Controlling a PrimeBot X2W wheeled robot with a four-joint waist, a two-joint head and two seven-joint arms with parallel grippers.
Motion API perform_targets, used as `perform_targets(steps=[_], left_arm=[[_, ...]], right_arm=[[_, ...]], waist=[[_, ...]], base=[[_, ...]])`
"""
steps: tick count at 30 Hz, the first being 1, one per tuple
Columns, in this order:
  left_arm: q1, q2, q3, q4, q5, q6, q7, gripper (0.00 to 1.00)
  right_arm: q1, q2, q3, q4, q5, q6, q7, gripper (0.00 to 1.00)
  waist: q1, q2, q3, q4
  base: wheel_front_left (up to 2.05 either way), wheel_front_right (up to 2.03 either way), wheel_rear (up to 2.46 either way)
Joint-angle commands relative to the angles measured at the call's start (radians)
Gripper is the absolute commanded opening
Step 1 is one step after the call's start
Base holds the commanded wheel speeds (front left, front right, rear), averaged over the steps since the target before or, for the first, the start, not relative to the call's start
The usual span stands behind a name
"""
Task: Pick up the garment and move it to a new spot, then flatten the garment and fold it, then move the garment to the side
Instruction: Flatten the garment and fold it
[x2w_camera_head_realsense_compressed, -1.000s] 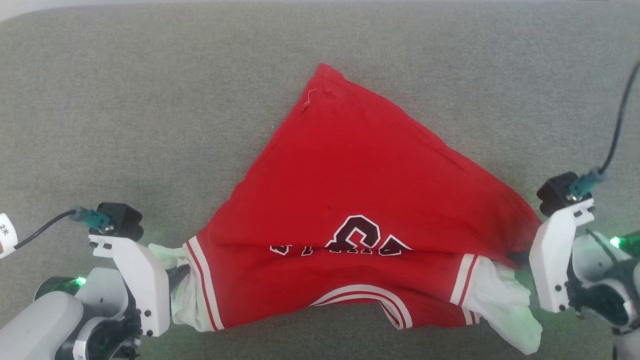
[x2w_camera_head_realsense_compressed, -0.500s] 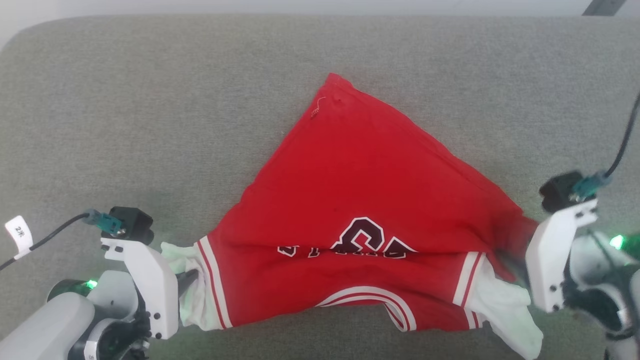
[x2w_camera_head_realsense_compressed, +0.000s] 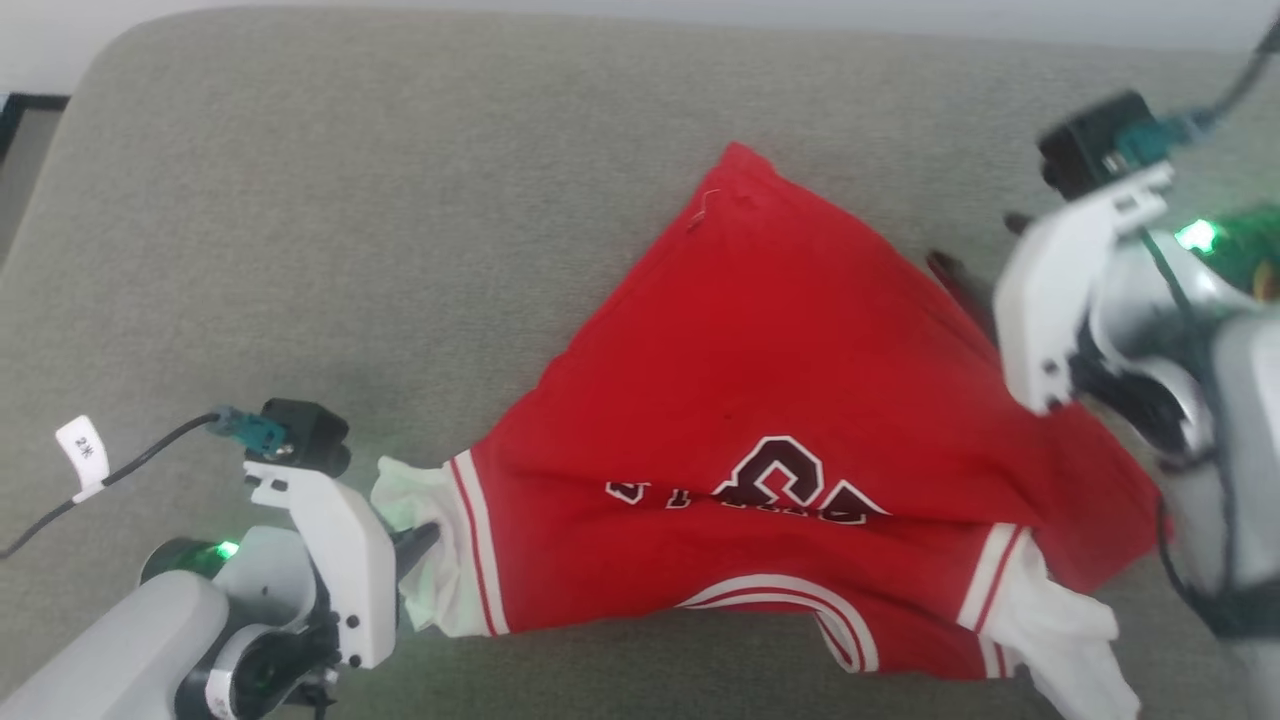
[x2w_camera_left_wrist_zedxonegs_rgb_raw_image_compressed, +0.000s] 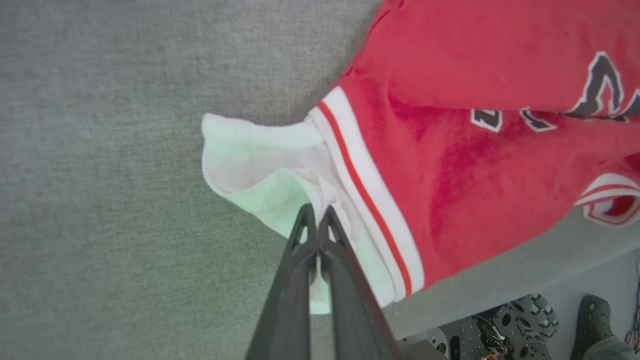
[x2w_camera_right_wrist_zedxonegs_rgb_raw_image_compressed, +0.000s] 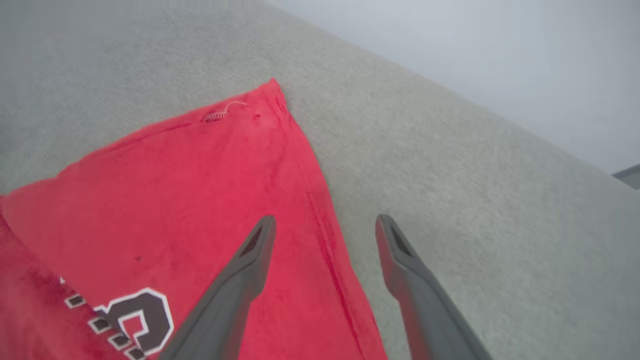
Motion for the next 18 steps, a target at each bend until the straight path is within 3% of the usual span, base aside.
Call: perform_targets(steps=[1, 8, 18], left_arm=[[-0.019, -0.012, -0.006, 0.002, 0.013, -0.009, -0.003, 0.00], [-0.069, -0.068, -0.034, 0.027, 0.029, -0.041, 0.000, 0.00], [-0.147, -0.159, -0.072, 0.097, 0.038, -0.099, -0.002, 0.00]], right_arm=[[-0.078, 0.007, 0.043, 0.083, 0.002, 0.000, -0.043, 1.00], [-0.321, 0.024, 0.208, 0.442, 0.017, 0.000, -0.172, 1.00], [-0.512, 0.021, 0.396, 0.806, 0.063, 0.000, -0.218, 1.00]], waist=[[0.0000, -0.0001, 0.018, 0.029], [0.0000, -0.0001, 0.057, 0.110], [0.0000, -0.0001, 0.109, 0.222]], base=[[0.00, 0.00, 0.00], [0.00, 0.00, 0.00], [0.00, 0.00, 0.00]])
